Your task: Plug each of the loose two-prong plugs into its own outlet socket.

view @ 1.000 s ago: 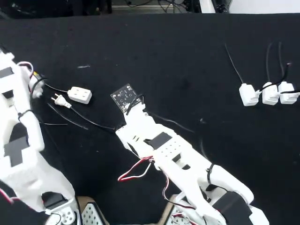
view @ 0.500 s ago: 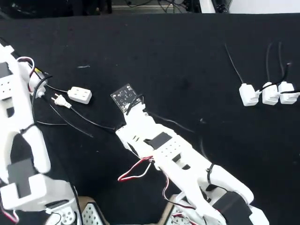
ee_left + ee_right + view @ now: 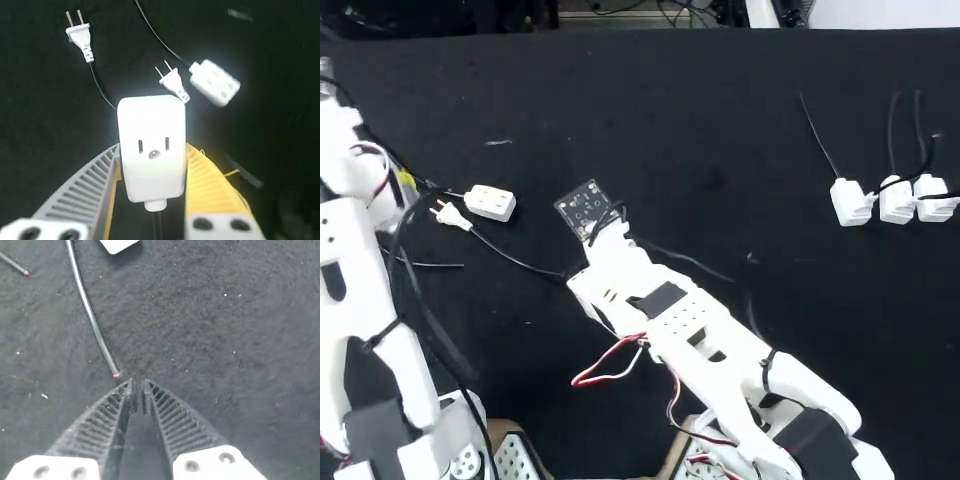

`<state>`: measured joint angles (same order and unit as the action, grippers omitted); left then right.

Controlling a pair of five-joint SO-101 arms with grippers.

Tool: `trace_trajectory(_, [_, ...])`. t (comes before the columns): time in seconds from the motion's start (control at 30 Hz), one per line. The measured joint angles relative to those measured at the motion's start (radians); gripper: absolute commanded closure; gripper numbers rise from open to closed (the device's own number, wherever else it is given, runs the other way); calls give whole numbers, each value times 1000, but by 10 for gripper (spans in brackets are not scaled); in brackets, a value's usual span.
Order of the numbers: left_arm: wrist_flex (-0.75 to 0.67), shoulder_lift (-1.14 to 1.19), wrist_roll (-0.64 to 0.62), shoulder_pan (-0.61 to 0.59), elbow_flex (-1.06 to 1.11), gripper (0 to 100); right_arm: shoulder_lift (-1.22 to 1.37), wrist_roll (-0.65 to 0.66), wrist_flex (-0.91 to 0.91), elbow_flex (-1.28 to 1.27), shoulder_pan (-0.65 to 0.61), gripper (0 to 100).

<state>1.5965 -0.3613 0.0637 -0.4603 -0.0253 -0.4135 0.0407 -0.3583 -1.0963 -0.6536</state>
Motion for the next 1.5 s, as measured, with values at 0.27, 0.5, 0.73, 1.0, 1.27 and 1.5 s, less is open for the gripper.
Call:
trace_trajectory(0.27, [11,-12,471,0,0,969,0,115,0,0,23,986])
trace_trajectory(0.5, [11,-12,712,112,133,970,0,29,0,0,245,986])
trace_trajectory(0.73, [-3,-12,802,430,466,967,0,-189,0,40,522,986])
trace_trajectory(1.0, [-176,-12,789,675,727,867,0,-206,0,46,585,986])
trace_trajectory(1.27, [-210,-12,766,671,750,766,0,-206,0,46,585,986])
trace_trajectory(1.5, [-210,-18,766,554,710,766,0,-206,0,46,585,986])
